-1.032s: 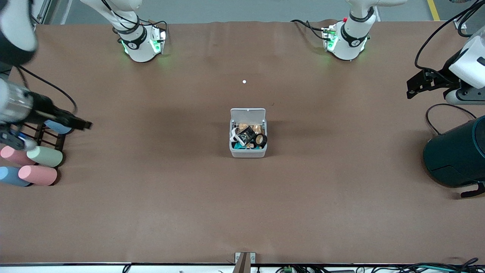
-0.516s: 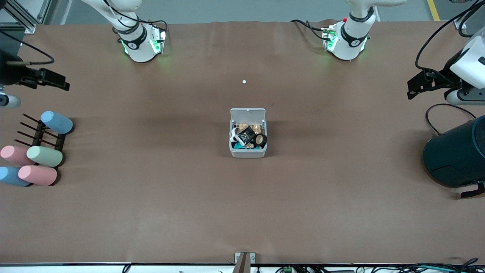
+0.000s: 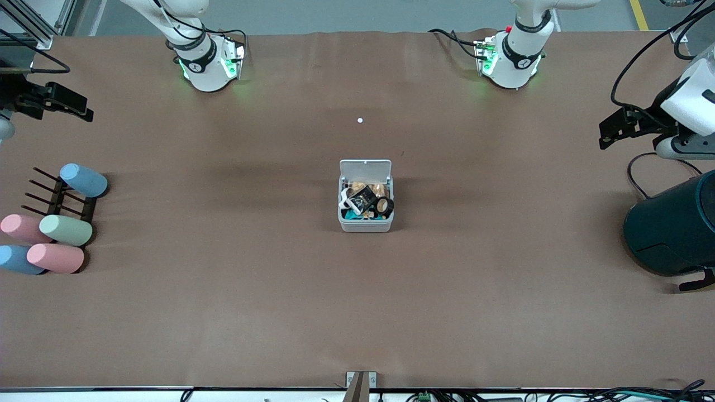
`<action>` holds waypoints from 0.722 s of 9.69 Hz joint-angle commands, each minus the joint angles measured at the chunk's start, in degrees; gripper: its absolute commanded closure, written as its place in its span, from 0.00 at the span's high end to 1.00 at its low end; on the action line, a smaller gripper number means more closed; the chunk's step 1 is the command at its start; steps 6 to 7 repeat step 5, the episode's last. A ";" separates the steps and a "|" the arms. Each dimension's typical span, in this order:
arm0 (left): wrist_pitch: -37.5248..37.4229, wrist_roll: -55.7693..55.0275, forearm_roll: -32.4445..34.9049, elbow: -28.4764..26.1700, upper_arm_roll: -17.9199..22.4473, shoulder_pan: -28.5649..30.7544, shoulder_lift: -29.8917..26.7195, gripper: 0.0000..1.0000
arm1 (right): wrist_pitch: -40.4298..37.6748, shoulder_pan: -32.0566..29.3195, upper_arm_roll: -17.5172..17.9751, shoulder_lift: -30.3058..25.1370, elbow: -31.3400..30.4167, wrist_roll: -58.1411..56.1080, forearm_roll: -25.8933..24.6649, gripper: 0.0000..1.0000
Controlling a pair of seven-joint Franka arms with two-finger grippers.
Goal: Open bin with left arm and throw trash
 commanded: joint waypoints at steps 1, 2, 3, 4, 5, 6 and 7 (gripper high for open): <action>-0.27 0.59 -0.54 1.67 0.06 0.18 0.71 1.00 | 0.82 14.57 -15.32 -0.33 -0.29 -0.91 -0.59 1.00; -0.27 0.50 -0.71 1.67 0.06 0.27 0.89 1.00 | 0.99 15.60 -16.19 -0.33 -0.29 -0.91 -0.50 1.00; -0.27 -0.72 -0.72 1.67 0.06 0.19 0.97 1.00 | 1.00 15.61 -16.20 -0.33 -0.29 -0.91 -0.50 1.00; -0.27 -0.73 -0.54 1.67 -0.03 0.10 0.98 1.00 | 1.00 15.61 -16.20 -0.33 -0.29 -0.82 -0.41 1.00; -0.27 -0.65 -0.71 1.67 -0.03 0.18 1.24 1.00 | 1.26 15.44 -16.20 -0.33 -0.29 -0.74 0.03 1.00; -0.27 -0.65 -0.71 1.67 -0.03 0.18 1.24 1.00 | 1.26 15.44 -16.20 -0.33 -0.29 -0.74 0.03 1.00; -0.27 -0.65 -0.71 1.67 -0.03 0.18 1.24 1.00 | 1.26 15.44 -16.20 -0.33 -0.29 -0.74 0.03 1.00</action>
